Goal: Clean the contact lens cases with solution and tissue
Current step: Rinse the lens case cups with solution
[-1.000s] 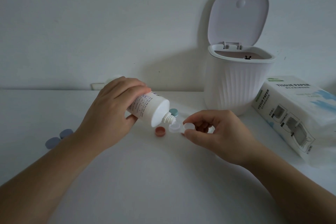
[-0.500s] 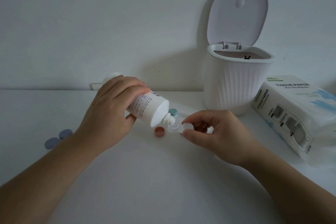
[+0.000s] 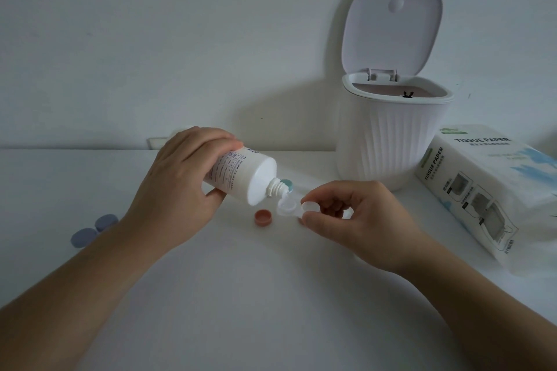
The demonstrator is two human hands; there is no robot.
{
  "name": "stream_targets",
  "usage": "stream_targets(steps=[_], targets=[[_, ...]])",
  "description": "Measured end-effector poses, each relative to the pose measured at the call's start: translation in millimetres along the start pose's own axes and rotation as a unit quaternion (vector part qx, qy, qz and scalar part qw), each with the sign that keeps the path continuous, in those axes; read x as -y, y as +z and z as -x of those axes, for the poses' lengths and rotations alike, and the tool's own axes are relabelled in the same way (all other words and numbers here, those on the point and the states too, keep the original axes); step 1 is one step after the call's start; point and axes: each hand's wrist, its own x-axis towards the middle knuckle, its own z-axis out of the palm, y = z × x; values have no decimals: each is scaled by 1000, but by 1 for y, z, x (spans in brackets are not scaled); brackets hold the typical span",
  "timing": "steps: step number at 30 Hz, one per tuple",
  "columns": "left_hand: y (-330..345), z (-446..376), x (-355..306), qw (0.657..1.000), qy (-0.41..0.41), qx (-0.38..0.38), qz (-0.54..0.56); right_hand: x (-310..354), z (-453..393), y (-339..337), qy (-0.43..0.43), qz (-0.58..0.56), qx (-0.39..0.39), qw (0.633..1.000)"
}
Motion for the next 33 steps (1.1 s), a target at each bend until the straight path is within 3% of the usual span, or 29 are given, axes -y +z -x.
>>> stream_targets(steps=[22,33], targets=[[2,-1,1,999,35,-7,-13,-1,0,0,-10,3,1,1000],[0,1,0,1000,-4,3,19,-4,-2,0,-12,6,-4,1000]])
